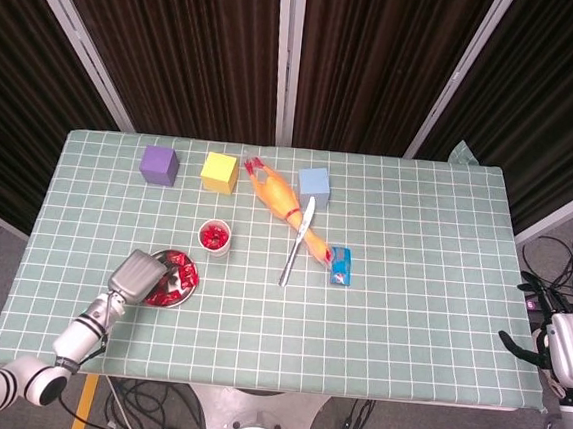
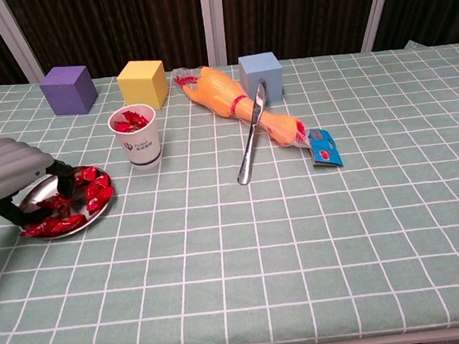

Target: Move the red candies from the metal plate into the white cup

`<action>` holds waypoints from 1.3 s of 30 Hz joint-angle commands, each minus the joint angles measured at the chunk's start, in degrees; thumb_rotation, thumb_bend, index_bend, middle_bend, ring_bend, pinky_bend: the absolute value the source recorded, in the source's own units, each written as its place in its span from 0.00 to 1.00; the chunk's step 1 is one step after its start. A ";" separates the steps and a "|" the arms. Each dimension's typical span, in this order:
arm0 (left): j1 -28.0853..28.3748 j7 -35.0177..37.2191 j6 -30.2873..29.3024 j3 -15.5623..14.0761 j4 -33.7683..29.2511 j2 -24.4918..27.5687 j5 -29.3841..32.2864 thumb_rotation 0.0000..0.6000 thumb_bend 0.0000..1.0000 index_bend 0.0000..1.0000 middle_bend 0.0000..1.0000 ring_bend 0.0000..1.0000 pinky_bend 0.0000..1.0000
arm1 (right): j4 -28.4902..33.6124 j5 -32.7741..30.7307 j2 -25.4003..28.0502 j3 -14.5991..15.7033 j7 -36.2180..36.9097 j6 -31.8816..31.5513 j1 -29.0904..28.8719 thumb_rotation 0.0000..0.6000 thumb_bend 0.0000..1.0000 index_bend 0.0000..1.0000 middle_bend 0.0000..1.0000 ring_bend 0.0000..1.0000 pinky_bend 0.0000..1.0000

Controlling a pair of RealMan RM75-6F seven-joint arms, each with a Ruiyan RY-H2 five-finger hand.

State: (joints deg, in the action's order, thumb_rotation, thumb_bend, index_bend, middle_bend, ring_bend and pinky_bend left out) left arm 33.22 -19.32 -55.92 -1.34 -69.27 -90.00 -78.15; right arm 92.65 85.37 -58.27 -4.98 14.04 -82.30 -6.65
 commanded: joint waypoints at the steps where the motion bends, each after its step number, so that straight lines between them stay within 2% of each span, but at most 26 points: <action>1: 0.03 0.71 -0.29 -0.01 1.04 -0.67 -0.86 1.00 0.32 0.52 0.52 0.93 1.00 | 0.14 0.00 0.04 -0.05 -0.08 0.05 -0.07 1.00 0.12 0.13 0.27 0.24 0.57; 8: 0.19 4.46 -1.32 0.28 4.01 -2.03 -3.10 1.00 0.37 0.63 0.64 0.95 1.00 | 0.42 -0.15 0.21 -0.04 -0.30 -0.08 0.09 1.00 0.12 0.13 0.27 0.24 0.57; 13: 0.23 7.08 -2.70 1.02 4.06 -1.53 -4.17 1.00 0.43 0.66 0.68 0.96 1.00 | 0.44 0.05 0.22 -0.09 -0.22 -0.15 0.01 1.00 0.12 0.13 0.27 0.24 0.57; 17: 0.43 9.45 -3.39 2.27 1.43 0.56 -4.13 1.00 0.45 0.67 0.69 0.96 1.00 | 0.75 -0.04 0.36 -0.17 -0.44 -0.07 -0.06 1.00 0.12 0.13 0.27 0.24 0.57; 23: 2.36 12.57 -5.35 6.84 -5.83 5.60 -4.14 1.00 0.45 0.67 0.69 0.96 1.00 | 0.16 0.18 0.20 0.09 0.13 -0.45 0.29 1.00 0.12 0.13 0.27 0.24 0.57; 30: 8.22 12.75 0.04 12.12 -7.83 6.20 -1.03 1.00 0.45 0.66 0.68 0.96 1.00 | 0.06 -0.19 0.21 0.04 0.26 -0.61 0.54 1.00 0.12 0.13 0.27 0.24 0.57; 34: 11.27 12.45 3.78 13.36 -5.77 4.14 0.95 1.00 0.45 0.66 0.68 0.96 1.00 | -0.47 -0.42 0.07 0.08 0.76 -0.56 0.69 1.00 0.12 0.13 0.27 0.24 0.57; 39: 13.79 10.55 6.07 13.45 -2.35 1.01 2.25 1.00 0.45 0.64 0.67 0.96 1.00 | -0.74 -0.98 0.08 -0.09 0.93 -0.30 0.71 1.00 0.12 0.13 0.27 0.24 0.57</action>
State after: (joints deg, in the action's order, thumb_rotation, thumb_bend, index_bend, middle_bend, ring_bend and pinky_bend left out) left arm 46.19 -7.98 -50.63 12.00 -72.62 -88.05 -76.49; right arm 91.93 84.41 -58.19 -5.05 14.95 -82.62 -5.94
